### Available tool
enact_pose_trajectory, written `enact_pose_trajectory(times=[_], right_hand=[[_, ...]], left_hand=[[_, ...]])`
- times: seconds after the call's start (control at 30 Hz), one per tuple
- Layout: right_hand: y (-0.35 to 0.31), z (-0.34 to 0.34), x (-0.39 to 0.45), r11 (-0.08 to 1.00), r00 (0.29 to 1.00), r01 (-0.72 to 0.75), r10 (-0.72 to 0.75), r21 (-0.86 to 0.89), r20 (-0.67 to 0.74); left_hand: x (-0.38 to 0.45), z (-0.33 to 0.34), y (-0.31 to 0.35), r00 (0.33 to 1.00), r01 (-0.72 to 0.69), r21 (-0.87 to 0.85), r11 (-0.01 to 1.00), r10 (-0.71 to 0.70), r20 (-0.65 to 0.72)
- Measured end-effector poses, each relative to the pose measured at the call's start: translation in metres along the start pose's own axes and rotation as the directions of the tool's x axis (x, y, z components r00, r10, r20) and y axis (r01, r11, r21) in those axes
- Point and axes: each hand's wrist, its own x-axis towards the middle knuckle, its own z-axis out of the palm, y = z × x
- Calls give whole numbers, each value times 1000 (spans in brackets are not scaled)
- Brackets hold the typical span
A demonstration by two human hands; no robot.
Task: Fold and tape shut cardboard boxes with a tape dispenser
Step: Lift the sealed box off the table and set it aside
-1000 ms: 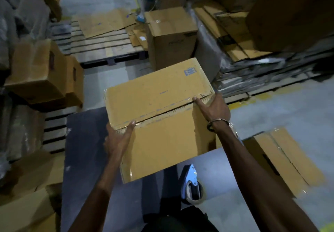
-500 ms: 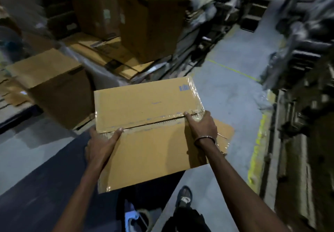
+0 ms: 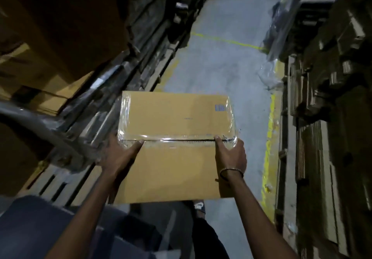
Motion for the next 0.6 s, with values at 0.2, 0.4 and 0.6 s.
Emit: enact_pose_trajectory(times=[0.2,0.4,0.6], right_hand=[[21,39,173,991,983,-129,121,42,141],[87,103,312,949,932,-275,225,153,283],[193,174,410,934,877,-353,310,56,367]], left_hand=[[146,139,18,963,95,55,994,-106,246],[291,304,-60,896,137,177,975,-198,397],[356,426,-97,879,97,263,960,-206,429]])
